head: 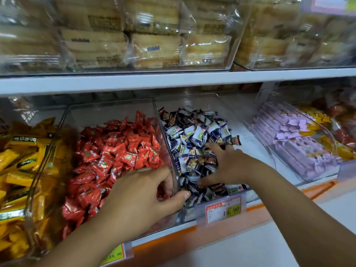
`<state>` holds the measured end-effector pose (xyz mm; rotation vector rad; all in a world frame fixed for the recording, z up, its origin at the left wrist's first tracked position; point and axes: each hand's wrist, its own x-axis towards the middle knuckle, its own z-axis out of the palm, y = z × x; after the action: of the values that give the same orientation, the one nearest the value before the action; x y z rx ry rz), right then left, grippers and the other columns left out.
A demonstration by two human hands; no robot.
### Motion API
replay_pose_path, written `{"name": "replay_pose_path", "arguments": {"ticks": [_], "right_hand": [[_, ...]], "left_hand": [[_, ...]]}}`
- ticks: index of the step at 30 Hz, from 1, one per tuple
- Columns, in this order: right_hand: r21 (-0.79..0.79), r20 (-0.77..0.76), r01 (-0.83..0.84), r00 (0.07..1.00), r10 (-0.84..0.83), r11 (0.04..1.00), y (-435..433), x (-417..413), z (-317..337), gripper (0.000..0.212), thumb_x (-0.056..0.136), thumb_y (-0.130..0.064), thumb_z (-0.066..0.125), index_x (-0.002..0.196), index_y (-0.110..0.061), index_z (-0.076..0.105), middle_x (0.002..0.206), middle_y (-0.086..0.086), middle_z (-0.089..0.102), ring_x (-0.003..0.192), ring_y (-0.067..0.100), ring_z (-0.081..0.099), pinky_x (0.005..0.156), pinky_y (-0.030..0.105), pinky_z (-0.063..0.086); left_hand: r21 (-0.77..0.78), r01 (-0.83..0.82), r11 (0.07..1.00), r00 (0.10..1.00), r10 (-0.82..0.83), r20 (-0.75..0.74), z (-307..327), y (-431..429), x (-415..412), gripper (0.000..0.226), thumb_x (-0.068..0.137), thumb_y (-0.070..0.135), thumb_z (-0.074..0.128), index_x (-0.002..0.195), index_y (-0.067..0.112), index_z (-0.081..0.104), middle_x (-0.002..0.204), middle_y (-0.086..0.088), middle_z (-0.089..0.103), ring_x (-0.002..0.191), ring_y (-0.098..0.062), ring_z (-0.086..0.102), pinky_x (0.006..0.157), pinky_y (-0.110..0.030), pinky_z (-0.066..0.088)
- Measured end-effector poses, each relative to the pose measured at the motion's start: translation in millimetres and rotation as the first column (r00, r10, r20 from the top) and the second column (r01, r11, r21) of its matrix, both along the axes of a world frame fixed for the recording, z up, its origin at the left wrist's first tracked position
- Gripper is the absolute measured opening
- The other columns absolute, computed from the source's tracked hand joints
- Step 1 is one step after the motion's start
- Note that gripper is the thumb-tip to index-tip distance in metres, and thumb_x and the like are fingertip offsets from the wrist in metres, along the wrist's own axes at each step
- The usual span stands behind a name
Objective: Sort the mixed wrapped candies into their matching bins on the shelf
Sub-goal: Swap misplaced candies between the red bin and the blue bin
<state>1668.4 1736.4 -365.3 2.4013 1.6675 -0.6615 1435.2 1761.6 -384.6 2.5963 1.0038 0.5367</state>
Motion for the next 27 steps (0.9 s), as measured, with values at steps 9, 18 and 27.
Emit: {"name": "replay_pose_path", "arguments": {"ticks": [9,18,27], "right_hand": [[-0.022,-0.159,0.006,0.987,-0.010,1.000,-2,9,-5,0.115,0.065,-0.067,0.075,0.150,-0.044,0.001,0.159,0.008,0.000,0.140,0.036,0.029,0.106,0.044,0.037],[0.074,-0.242,0.091,0.968,-0.071,0.993,1,8,-9,0.090,0.077,-0.035,0.076,0.147,-0.042,0.020,0.148,0.012,0.023,0.090,0.022,0.060,0.070,0.027,0.051],[0.209,-0.561,0.413,0.793,-0.237,0.886,1,16,6,0.078,0.077,-0.019,0.076,0.144,-0.019,0.036,0.091,0.000,0.060,0.069,0.013,0.054,0.060,0.024,0.043]], "left_hand": [[-0.028,0.037,0.999,0.999,-0.037,-0.004,4,-2,1,0.050,0.069,0.083,0.028,0.073,0.037,0.048,0.093,0.046,0.043,0.079,0.009,0.048,0.051,-0.016,0.026],[-0.010,0.037,0.999,0.999,-0.037,0.006,5,-2,1,0.047,0.070,0.080,0.033,0.072,0.036,0.049,0.092,0.046,0.044,0.077,0.010,0.049,0.049,-0.014,0.025],[-0.013,0.034,0.999,0.999,-0.035,-0.012,3,0,1,0.052,0.069,0.084,0.027,0.075,0.037,0.049,0.103,0.046,0.039,0.088,0.005,0.048,0.051,-0.015,0.028]]}}
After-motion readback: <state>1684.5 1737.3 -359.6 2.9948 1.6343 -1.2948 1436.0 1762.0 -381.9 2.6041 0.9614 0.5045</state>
